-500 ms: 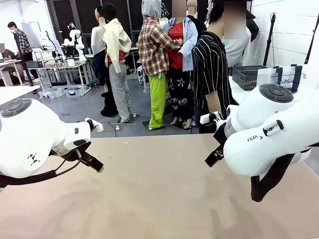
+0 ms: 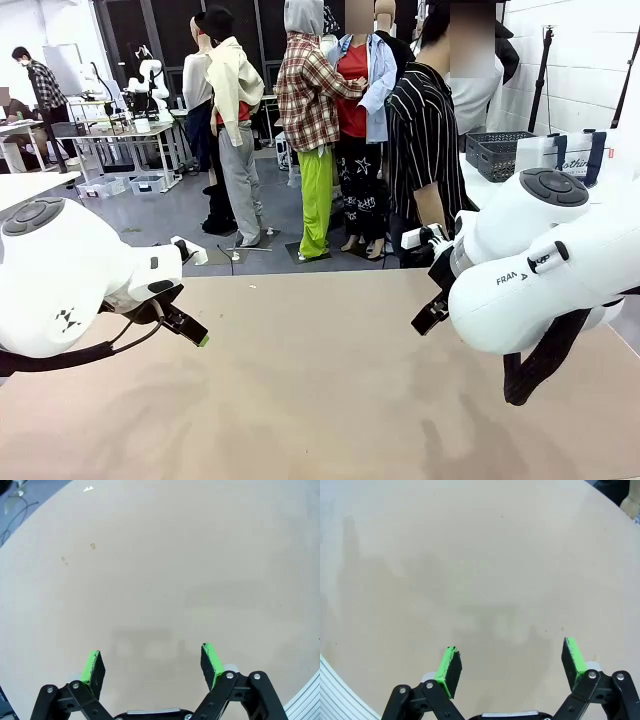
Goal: Transfer purchased items from the store into the shopping bag.
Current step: Open the Reusable shopping bag in the center of the table.
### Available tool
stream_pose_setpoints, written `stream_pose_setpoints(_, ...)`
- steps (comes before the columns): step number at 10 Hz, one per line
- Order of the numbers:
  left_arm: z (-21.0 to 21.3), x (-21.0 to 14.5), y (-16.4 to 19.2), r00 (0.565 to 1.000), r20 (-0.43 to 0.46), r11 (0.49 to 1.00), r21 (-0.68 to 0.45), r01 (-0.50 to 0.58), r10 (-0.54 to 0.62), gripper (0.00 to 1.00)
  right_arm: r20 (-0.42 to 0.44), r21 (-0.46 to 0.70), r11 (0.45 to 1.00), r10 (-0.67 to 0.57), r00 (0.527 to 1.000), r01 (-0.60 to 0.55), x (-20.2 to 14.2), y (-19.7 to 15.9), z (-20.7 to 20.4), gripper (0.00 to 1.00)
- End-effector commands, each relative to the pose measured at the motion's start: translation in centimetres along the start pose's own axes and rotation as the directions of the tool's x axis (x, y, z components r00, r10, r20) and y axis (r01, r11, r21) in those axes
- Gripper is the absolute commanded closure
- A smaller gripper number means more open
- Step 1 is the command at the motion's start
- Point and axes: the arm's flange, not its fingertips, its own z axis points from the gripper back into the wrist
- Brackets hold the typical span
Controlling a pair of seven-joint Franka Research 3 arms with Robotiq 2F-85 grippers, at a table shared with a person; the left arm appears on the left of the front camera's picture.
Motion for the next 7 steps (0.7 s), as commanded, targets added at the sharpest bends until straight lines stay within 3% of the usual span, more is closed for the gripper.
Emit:
stream_pose_setpoints(1, 0.0, 0.0, 0.1, 1.0, 0.0, 1.0, 0.001, -0.002, 0.002, 0.0, 0.0, 0.0, 1.0, 0.0, 1.0, 0.0, 0.0, 0.0, 0.0, 0.0)
stream_pose_setpoints(5, 0.0, 0.0, 0.0, 1.0, 0.0, 1.0, 0.0, 0.0, 0.0, 0.0, 0.0, 0.0, 1.0, 0.0, 1.0, 0.0, 0.0, 0.0, 0.0, 0.0)
stream_pose_setpoints(7, 7.5, 4.6, 4.9, 0.955, 0.296, 0.983, 0.168, -0.069, 0.016, 0.0, 0.148, -0.169, 0.983, -0.045, 0.988, 0.07, 2.0, -2.8, 5.5, 0.0)
